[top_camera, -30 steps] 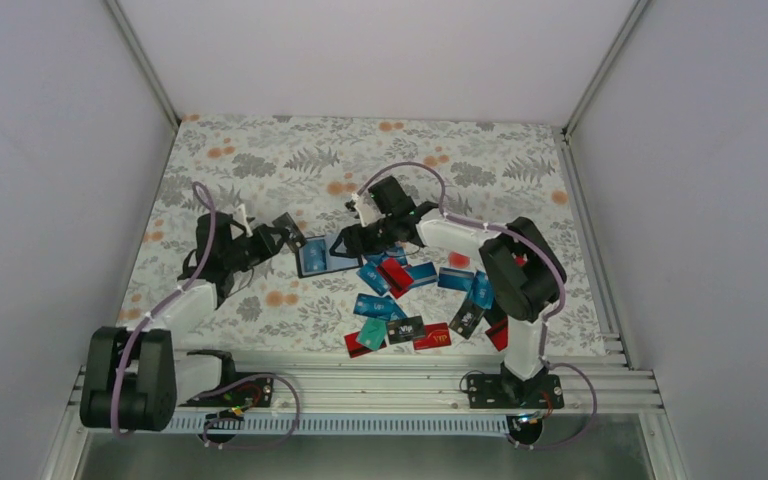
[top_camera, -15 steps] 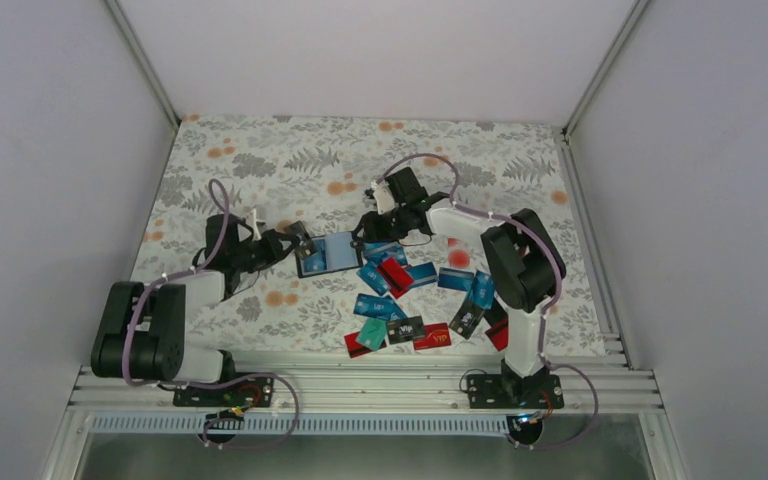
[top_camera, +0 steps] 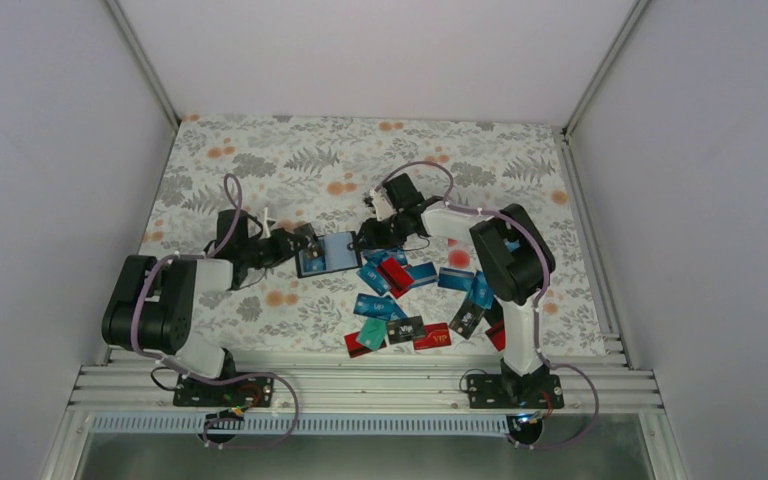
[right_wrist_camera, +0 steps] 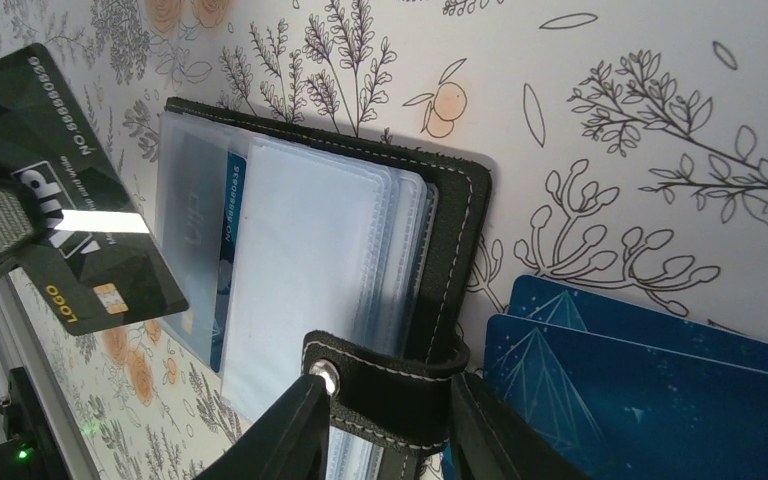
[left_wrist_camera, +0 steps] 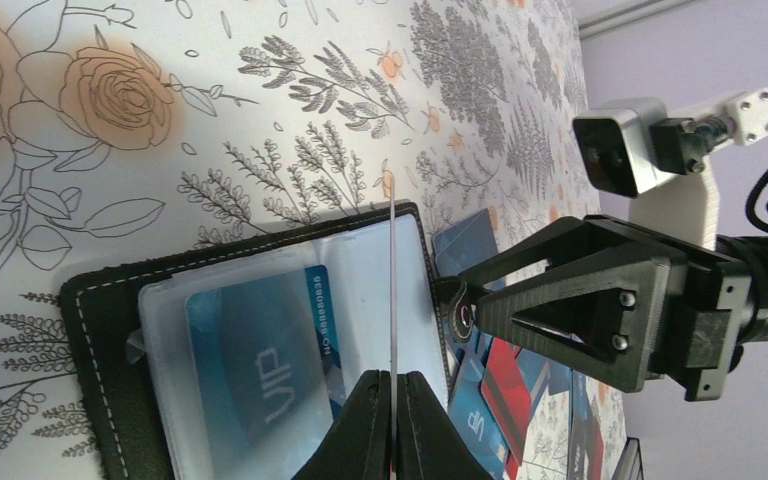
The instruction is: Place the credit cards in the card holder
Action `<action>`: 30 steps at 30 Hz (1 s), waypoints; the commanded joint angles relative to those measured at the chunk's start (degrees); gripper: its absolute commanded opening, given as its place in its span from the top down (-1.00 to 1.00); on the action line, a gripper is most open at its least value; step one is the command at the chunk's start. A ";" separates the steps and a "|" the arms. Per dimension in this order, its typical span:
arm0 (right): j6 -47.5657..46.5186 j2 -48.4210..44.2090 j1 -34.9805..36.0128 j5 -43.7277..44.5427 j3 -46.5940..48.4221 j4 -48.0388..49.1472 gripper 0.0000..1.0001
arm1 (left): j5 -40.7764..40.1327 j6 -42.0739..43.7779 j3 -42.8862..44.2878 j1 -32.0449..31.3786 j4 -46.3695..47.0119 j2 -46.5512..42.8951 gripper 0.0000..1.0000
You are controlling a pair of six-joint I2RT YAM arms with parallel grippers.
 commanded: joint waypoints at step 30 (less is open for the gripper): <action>-0.40 2.37 -0.84 -3.02 -0.86 2.52 0.44 | -0.61 -0.46 1.57 -3.39 6.66 8.39 0.95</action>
